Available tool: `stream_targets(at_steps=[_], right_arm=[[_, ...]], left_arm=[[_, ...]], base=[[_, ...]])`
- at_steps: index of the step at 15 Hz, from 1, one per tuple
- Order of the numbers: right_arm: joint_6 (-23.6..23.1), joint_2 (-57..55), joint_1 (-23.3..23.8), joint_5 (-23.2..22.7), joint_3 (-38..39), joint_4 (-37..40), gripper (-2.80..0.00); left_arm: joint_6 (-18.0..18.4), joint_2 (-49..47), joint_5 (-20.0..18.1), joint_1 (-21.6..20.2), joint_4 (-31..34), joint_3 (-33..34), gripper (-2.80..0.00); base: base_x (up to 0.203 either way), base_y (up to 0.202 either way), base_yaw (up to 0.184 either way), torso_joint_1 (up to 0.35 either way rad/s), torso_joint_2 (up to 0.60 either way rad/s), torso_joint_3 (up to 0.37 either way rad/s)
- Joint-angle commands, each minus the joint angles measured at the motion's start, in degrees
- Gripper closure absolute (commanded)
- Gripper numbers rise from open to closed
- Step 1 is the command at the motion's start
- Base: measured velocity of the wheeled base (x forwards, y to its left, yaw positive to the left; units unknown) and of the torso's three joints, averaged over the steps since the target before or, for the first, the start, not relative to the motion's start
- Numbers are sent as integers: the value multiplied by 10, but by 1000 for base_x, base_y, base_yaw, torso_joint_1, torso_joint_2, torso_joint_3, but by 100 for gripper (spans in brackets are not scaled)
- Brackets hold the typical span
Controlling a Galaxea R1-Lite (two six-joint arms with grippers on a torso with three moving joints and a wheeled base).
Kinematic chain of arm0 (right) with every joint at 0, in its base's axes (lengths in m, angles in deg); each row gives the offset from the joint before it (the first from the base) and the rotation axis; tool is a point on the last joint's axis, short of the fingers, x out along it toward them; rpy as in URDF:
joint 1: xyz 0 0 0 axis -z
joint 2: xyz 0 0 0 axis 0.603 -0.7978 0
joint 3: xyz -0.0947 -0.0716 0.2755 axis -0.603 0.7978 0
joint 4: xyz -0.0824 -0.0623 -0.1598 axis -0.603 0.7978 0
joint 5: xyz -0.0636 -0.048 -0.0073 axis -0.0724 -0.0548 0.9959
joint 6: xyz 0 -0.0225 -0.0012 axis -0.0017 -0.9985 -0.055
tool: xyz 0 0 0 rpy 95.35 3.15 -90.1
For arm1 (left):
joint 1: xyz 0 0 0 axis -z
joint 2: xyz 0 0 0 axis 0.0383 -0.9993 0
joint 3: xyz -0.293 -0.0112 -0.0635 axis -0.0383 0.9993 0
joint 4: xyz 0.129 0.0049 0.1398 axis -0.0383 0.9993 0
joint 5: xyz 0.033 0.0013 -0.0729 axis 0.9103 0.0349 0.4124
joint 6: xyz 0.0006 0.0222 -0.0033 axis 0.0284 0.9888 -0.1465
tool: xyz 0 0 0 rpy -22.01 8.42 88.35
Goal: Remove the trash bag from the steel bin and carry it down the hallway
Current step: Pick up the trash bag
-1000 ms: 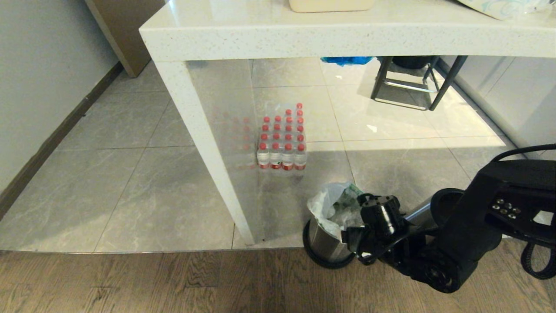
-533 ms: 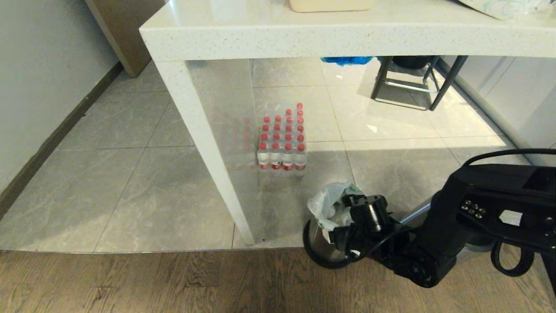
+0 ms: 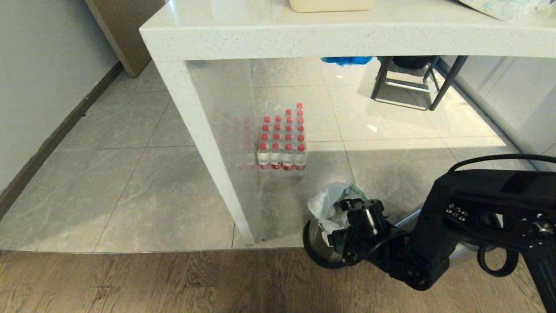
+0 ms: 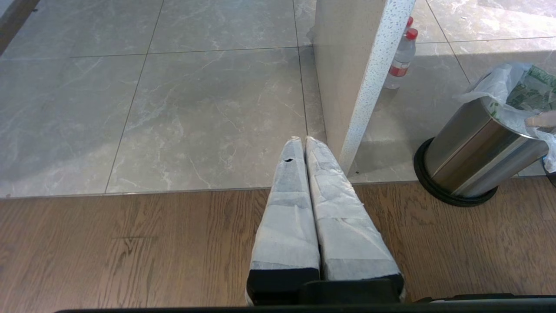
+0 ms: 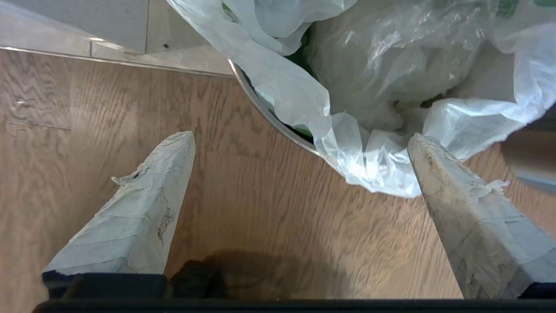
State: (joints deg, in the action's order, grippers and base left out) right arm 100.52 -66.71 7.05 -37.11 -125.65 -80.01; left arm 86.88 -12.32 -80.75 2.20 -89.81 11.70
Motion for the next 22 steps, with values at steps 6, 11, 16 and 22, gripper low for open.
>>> stream_targets(at_steps=[6,11,16,22], right_arm=[[-45,-50,27,5,-15,-51,-280],[-46,-78,37,12,-33,-74,-280],[-46,-81,47,8,-42,-84,-280],[-45,-88,52,10,-62,-85,-280]], left_arm=[[0,0,0,0,0,0,0],[0,0,0,0,0,0,0],[0,0,0,0,0,0,0],[0,0,0,0,0,0,0]], base=[[0,0,0,0,0,0],[0,0,0,0,0,0],[0,0,0,0,0,0],[0,0,0,0,0,0]])
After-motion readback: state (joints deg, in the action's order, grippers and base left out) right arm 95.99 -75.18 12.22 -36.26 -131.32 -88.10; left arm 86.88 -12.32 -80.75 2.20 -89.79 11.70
